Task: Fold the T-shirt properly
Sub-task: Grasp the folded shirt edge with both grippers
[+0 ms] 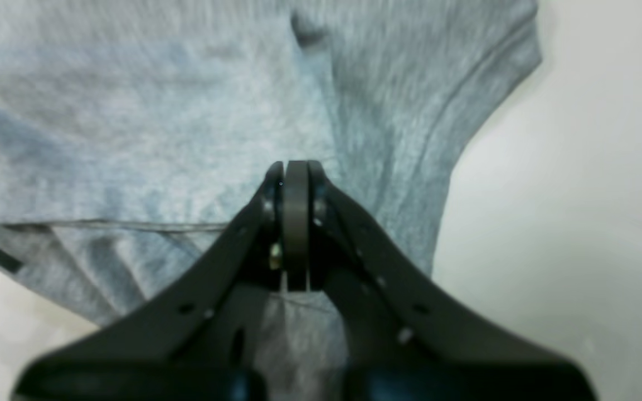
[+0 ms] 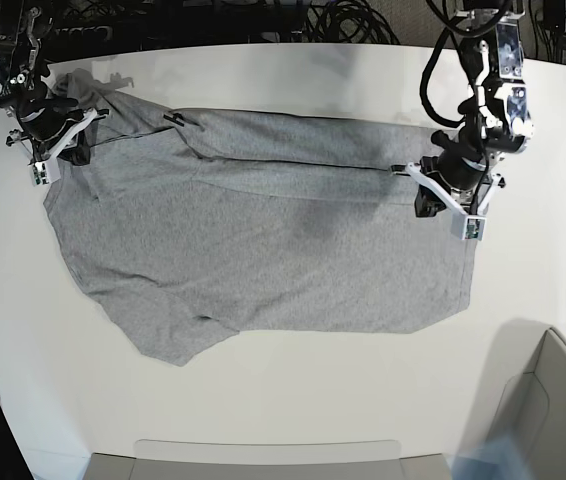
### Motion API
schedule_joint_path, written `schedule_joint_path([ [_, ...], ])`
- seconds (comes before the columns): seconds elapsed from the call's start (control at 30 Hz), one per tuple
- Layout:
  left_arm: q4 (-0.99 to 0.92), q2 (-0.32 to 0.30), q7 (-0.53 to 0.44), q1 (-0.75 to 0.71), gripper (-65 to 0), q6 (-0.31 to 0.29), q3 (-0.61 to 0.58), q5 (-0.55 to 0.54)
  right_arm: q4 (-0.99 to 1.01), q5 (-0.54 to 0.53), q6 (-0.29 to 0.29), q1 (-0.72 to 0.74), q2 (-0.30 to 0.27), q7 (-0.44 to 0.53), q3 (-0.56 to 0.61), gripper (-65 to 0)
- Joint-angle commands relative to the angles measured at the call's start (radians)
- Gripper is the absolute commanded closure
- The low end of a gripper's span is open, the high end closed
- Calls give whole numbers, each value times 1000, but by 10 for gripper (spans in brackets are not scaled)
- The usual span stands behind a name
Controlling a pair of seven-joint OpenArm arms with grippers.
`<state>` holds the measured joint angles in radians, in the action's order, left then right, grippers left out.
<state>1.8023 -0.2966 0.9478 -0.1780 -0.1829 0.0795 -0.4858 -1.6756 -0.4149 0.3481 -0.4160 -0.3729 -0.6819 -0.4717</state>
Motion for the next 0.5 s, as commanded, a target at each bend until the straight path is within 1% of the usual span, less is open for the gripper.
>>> schedule_joint_path([
  [0.0, -43, -11, 1, 24, 0, 3, -2, 5, -7, -5, 1, 19, -16, 17, -3, 0],
  [0.1, -184, -11, -14, 45, 0, 3, -2, 5, 53, -2, 1, 62, -8, 17, 12, 0],
  [0.2, -232, -16, -31, 38, 0, 3, -1, 5, 134, -2, 1, 98, -28, 17, 52, 0],
  [0.33, -241, -45, -42, -64, 0, 1, 1, 5, 168, -2, 1, 98, -34, 17, 84, 0],
  [0.47, -233, -54, -43, -162, 0, 1, 4, 5, 173, 0, 1, 82, -34, 17, 84, 0],
])
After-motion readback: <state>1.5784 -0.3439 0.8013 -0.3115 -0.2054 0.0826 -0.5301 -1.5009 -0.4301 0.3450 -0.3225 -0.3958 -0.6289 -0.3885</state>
